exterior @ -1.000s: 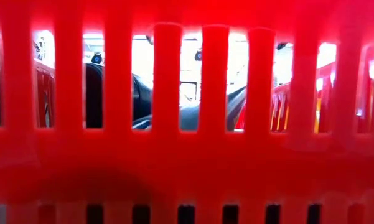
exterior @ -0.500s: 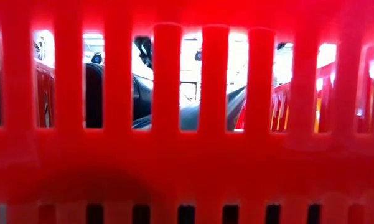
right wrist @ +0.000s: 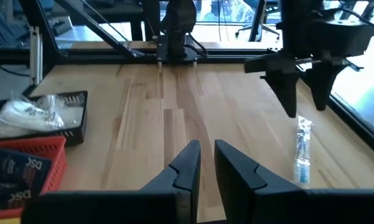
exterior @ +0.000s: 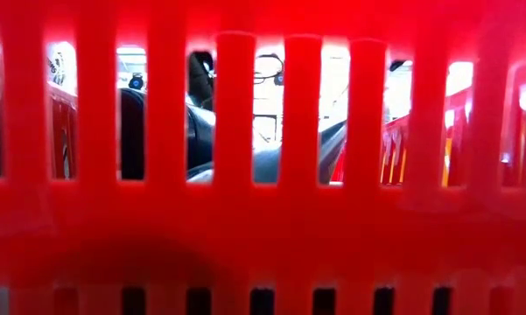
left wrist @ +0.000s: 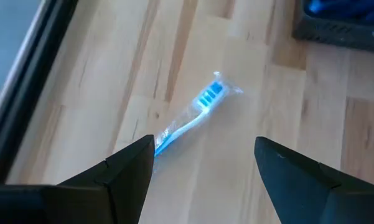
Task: Pick & Place Travel size toiletries
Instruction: Put the blue toothbrush into the yellow bin
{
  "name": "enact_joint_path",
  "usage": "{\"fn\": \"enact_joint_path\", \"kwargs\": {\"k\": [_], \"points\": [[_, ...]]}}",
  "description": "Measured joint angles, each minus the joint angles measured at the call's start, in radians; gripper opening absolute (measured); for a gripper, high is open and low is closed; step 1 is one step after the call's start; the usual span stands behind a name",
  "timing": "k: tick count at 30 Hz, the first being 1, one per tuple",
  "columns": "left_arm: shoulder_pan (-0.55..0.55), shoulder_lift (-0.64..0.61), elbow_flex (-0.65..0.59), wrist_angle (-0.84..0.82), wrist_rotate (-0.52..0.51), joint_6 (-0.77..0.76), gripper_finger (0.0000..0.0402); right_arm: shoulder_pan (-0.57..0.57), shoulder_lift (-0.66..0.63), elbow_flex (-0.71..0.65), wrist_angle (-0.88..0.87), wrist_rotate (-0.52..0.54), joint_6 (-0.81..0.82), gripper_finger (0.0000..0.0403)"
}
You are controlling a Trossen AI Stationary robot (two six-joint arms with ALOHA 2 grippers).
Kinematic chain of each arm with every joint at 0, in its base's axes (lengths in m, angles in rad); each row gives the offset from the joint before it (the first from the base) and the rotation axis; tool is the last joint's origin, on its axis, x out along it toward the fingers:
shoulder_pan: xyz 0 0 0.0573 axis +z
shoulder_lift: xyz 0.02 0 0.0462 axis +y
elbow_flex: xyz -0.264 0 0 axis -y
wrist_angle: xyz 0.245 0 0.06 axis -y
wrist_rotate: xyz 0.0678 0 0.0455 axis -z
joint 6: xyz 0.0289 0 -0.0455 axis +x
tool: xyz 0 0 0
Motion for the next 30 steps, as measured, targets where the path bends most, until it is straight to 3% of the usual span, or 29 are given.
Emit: {"fn": "enact_joint_path", "kwargs": {"k": [8, 14, 25, 30], "points": [[0.066, 0.087, 0.076, 0.037, 0.013, -0.159, 0.0271, 0.000, 0.000, 0.000, -0.035, 0.000, -0.044, 0.0040], [0.063, 0.166, 0.127, 0.025, -0.116, -0.302, 0.0271, 0.000, 0.000, 0.000, -0.036, 0.000, -0.044, 0.0040], [0.049, 0.241, 0.132, 0.031, -0.154, -0.482, 0.0271, 0.000, 0.000, 0.000, -0.036, 0.000, -0.043, 0.0040], [0.037, 0.241, 0.132, 0.027, -0.247, -0.513, 0.0271, 0.000, 0.000, 0.000, -0.030, 0.000, -0.043, 0.0040]]}}
